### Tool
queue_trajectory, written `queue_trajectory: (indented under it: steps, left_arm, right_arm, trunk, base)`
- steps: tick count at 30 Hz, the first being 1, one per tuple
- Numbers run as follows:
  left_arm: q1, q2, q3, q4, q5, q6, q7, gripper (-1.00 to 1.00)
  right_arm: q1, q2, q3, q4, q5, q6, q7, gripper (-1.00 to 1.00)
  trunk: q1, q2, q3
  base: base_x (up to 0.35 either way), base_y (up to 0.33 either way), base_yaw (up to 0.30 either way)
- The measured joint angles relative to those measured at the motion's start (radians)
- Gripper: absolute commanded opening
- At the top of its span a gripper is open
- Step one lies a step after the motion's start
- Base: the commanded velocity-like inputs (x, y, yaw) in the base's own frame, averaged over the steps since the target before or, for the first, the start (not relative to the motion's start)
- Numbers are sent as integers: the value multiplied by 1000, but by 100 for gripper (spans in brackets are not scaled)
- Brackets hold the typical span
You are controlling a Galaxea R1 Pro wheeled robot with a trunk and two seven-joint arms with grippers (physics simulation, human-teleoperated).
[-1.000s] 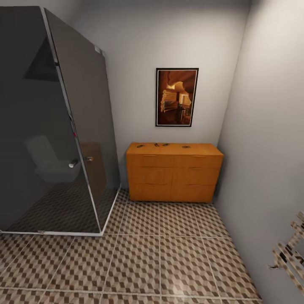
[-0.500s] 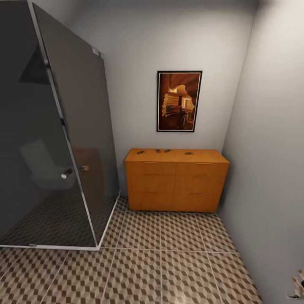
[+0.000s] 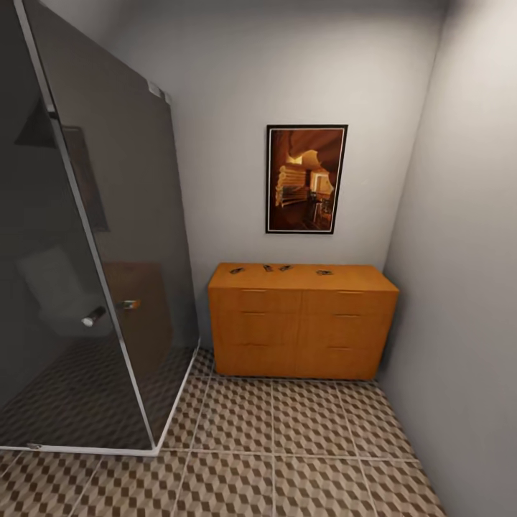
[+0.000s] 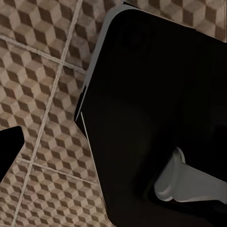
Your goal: Take the four mousetraps from the cabinet in the bathroom and place them on the bathroom floor. Make sure all four end up on the same floor surface, and ensure that at least two of them are either under or directly next to the same bathroom sink.
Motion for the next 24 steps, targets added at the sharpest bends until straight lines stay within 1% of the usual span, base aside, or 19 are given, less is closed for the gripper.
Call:
queue_trajectory:
  steps: [7,24]
  left_arm:
    - [0,0,0,0,0,0,0,100]
    - [0,0,-1,0,-1,0,-1,100]
  right_arm:
    - [0,0,-1,0,0,0,0,100]
    - [0,-1,-2,0,0,0,1,100]
  trunk:
    - [0,0,7]
    - [0,0,9]
  base:
    - [335,-27,0]
    - [335,-2,0]
